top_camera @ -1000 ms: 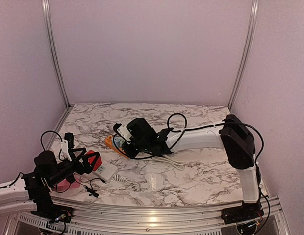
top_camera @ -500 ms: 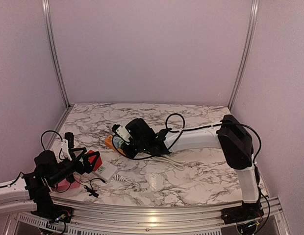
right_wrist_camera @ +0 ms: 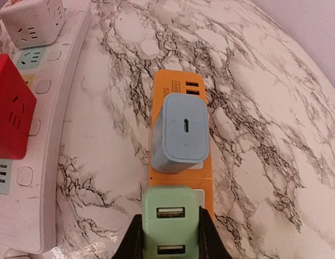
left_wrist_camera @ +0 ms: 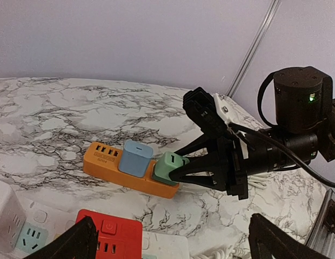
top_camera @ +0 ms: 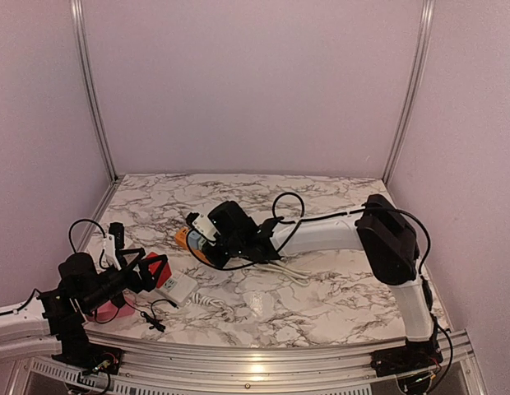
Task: Insert the plug
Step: Insert the plug into the socket slot.
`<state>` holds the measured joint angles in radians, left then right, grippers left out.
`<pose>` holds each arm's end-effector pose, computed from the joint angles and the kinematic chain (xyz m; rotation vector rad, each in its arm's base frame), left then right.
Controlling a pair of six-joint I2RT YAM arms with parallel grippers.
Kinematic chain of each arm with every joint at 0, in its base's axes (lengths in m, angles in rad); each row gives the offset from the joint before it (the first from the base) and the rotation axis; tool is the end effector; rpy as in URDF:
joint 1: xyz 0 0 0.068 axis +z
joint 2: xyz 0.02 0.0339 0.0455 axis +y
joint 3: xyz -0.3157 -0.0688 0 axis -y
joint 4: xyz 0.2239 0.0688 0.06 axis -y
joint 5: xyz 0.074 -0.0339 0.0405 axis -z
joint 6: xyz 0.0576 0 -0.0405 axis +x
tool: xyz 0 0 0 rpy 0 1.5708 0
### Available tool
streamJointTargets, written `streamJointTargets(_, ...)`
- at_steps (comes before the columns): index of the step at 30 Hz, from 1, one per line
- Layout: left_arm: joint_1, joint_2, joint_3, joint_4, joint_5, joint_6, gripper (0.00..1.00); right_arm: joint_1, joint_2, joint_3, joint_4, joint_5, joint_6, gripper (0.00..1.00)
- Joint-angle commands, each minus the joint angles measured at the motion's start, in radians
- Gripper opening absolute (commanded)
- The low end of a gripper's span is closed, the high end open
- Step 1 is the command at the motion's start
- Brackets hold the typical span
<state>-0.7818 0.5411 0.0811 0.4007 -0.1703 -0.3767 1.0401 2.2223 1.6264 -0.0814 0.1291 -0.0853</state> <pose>0.0830 -0.0686 0.2227 0.2052 1.6699 -0.7453 0.2760 0.4556 0.2064 -1.1498 1.9545 0.3688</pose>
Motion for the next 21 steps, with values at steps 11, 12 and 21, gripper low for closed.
streamJointTargets(11,0.012,0.012,-0.007,0.05,0.0,0.013,0.99,-0.056,0.136,0.194,-0.224,-0.154,-0.014,0.0)
streamJointTargets(12,0.012,0.013,-0.007,0.05,0.0,0.013,0.99,-0.057,0.147,0.208,-0.245,-0.166,-0.021,0.0)
streamJointTargets(21,0.016,0.001,-0.01,0.049,0.007,0.011,0.99,-0.075,0.236,0.298,-0.396,-0.207,-0.015,0.0)
